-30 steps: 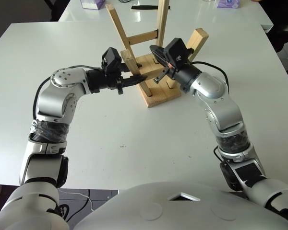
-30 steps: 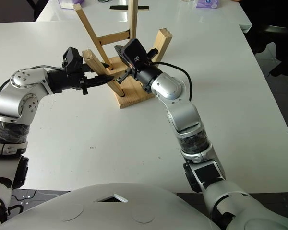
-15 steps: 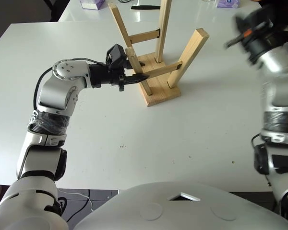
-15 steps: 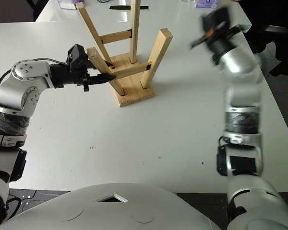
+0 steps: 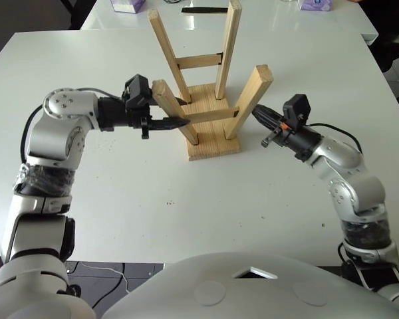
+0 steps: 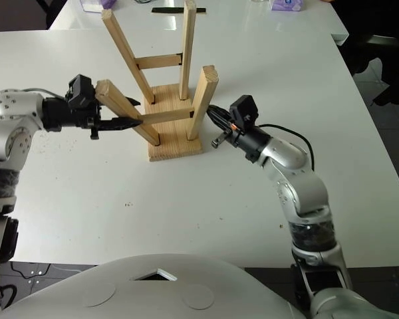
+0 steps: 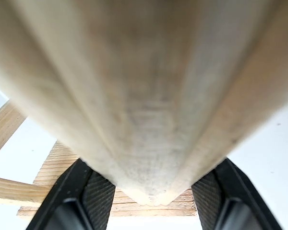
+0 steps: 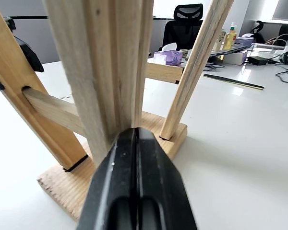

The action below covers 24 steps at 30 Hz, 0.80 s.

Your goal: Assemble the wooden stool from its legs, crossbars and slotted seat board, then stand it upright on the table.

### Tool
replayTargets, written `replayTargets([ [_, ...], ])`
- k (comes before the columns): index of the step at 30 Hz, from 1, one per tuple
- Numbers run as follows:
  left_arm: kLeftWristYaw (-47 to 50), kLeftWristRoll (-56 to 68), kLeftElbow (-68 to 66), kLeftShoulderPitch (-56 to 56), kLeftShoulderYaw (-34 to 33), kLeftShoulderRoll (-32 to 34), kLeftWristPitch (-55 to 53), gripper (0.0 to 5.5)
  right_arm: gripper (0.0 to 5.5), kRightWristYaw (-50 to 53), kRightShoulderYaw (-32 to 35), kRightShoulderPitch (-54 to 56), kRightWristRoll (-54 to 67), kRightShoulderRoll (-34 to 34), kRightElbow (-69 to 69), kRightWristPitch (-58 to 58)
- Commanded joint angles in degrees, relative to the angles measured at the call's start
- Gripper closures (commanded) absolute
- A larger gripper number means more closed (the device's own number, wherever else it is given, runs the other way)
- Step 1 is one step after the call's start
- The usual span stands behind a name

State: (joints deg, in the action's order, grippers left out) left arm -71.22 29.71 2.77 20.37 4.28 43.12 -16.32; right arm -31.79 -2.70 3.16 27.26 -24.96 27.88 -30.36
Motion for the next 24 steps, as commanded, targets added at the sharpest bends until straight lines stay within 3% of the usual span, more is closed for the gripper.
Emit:
replayTargets([
  [1, 3.2, 0.3, 3.8, -4.5, -1.3, -0.7, -2.7, 3.08, 5.5, -3.3, 4.6, 3.1, 6.6, -1.1, 1.9, -1.3],
  [11, 8.6, 0.2, 13.0, -11.7, -9.1, 4.2, -8.3, 1.48, 5.5, -2.7, 5.4, 1.6, 5.1, -0.5, -3.0, 0.2],
  [15, 12.5, -3.4, 14.7, -22.5, -14.7, 6.0, -8.1, 1.48, 5.5, 0.1, 5.1, 0.4, -0.9, -1.9, -6.1, 2.0],
  [17, 21.5, -7.0, 12.5, -27.0, -17.2, 1.4, -7.5, 1.67, 5.5, 4.7, 3.4, -0.6, -7.3, -1.2, -8.0, 4.2],
  [20, 40.7, -11.2, 15.7, -30.9, -19.0, -10.6, -10.8, 2.12, 5.5, 10.8, 1.8, -3.5, -12.9, 1.5, -5.2, 5.6],
  [24, 60.4, -11.2, 27.6, -31.4, -15.4, -28.9, -15.6, 2.74, 5.5, 20.0, -0.1, -4.5, -17.8, 6.8, 2.1, 3.2],
])
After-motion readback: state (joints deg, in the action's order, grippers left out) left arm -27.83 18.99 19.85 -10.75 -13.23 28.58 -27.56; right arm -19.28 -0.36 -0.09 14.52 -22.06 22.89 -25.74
